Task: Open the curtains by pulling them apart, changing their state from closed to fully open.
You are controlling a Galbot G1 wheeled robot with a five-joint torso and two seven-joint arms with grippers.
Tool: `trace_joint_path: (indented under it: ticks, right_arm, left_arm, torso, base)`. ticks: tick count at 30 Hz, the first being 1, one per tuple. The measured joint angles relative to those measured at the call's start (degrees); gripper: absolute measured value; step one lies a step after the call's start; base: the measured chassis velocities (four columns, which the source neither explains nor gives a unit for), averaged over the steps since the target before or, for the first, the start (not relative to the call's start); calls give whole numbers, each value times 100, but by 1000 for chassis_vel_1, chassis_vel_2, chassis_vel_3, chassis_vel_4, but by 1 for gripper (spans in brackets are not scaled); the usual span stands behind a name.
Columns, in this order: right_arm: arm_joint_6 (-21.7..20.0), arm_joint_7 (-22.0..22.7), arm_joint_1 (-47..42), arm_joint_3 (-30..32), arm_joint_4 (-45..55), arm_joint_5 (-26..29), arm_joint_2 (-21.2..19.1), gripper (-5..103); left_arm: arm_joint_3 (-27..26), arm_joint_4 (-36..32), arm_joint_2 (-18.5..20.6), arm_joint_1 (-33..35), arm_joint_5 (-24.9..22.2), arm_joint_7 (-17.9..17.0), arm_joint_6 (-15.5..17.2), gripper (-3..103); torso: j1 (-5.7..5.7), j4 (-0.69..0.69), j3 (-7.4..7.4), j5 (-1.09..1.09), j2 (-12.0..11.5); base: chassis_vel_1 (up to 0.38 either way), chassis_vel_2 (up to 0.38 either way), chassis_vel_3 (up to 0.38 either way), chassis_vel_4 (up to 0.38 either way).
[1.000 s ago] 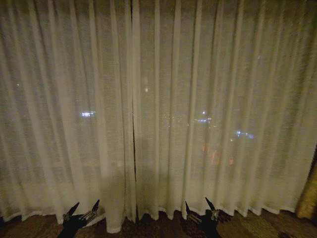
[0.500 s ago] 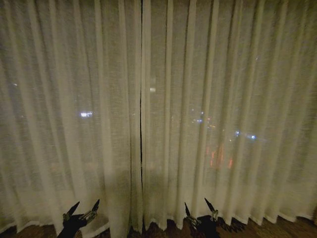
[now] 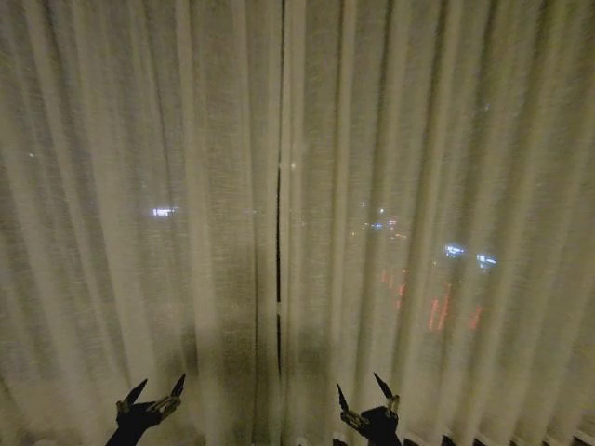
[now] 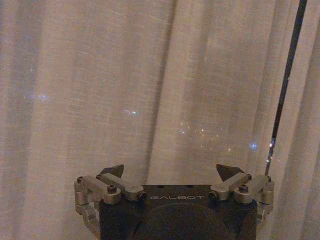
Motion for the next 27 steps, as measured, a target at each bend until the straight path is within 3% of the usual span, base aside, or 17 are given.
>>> trace_joint_path:
  ticks: [10,27]
  right_arm:
    - [-5,1,44,-88,-86,-52,-3,100]
    - [13,25,137,-102,-205,-49,0,100]
  left_arm:
    - [6,12,25,-7,-3,1,-65,100]
    - [-13,35,24,-6,11,-14,-168,100]
  torso:
    - [-8,-3,-2,6,4]
    - [5,0,2,0,-1]
  base:
    - [19,60,-15,-78]
    - [-17,454,16,-443]
